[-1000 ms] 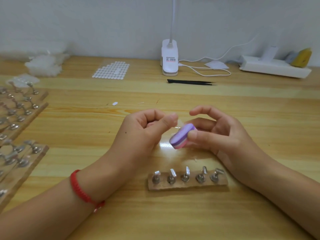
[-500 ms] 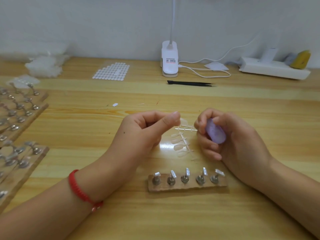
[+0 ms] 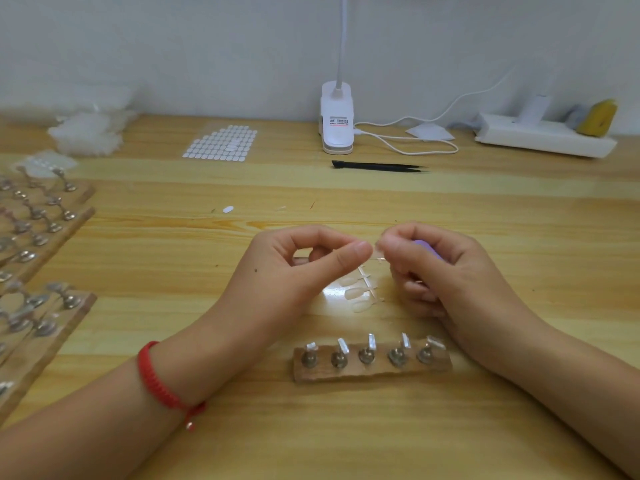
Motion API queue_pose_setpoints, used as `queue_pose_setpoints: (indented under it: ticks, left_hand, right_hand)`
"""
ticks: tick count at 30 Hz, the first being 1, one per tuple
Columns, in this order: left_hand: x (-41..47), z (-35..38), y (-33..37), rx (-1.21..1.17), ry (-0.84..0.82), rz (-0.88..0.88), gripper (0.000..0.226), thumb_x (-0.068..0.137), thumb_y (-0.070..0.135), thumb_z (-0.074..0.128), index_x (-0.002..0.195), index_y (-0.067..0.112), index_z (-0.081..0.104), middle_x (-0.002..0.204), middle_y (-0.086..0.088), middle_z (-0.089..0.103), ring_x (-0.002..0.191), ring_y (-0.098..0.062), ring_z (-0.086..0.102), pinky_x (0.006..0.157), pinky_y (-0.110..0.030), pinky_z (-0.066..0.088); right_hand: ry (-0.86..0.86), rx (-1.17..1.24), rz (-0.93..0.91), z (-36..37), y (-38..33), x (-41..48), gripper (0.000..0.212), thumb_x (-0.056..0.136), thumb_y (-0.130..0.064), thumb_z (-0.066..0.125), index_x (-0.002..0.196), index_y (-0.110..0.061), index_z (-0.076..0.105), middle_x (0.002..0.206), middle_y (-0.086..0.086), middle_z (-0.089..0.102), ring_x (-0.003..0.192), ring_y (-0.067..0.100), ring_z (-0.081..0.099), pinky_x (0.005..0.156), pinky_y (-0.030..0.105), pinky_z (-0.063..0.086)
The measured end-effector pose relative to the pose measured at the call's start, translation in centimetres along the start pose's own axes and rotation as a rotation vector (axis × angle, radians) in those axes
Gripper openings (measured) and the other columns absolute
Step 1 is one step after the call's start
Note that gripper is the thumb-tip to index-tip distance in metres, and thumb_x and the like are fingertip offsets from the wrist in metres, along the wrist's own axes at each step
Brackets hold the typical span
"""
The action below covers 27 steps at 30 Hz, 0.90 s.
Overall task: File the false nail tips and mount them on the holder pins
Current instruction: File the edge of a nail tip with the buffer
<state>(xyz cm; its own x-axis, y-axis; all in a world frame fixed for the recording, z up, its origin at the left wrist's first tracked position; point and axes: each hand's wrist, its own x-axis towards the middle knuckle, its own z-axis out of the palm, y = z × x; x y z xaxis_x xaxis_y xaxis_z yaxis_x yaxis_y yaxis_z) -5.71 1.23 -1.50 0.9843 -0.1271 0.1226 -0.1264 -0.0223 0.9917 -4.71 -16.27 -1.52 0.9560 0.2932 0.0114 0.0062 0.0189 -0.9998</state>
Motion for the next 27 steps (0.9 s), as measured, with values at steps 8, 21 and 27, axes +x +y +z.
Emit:
queue_pose_setpoints:
  ticks: [8, 21, 27]
  left_hand:
    - [0.44, -0.58, -0.25, -0.073, 0.048, -0.049, 0.034, 0.056, 0.049, 0.079, 0.081, 0.025, 0.077, 0.046, 0.010, 0.028, 0.049, -0.012, 0.021, 0.045, -0.020, 0.023]
    - [0.24, -0.15, -0.05, -0.026, 0.028, 0.012, 0.025, 0.063, 0.046, 0.070, 0.076, 0.025, 0.077, 0.052, 0.001, 0.029, 0.046, -0.007, 0.026, 0.045, -0.011, 0.027]
    - [0.00, 0.07, -0.01, 0.020, 0.003, 0.027, 0.020, 0.064, 0.042, 0.070, 0.071, 0.024, 0.076, 0.054, 0.001, 0.031, 0.046, -0.005, 0.028, 0.045, -0.010, 0.028]
  right_hand:
    - [-0.087, 0.270, -0.021, -0.50, 0.35, 0.39, 0.038, 0.078, -0.012, 0.048, 0.107, -0.015, 0.073, 0.079, 0.011, 0.047, 0.070, 0.013, 0.048, 0.061, 0.024, 0.049]
    - [-0.028, 0.174, -0.056, -0.41, 0.33, 0.00, 0.051, 0.062, -0.020, 0.085, 0.112, -0.025, 0.073, 0.095, 0.002, 0.071, 0.083, 0.019, 0.071, 0.080, 0.029, 0.057]
    - [0.010, 0.247, -0.026, -0.25, 0.03, -0.07, 0.043, 0.063, -0.020, 0.081, 0.106, -0.021, 0.076, 0.095, 0.011, 0.068, 0.081, 0.016, 0.071, 0.073, 0.025, 0.057]
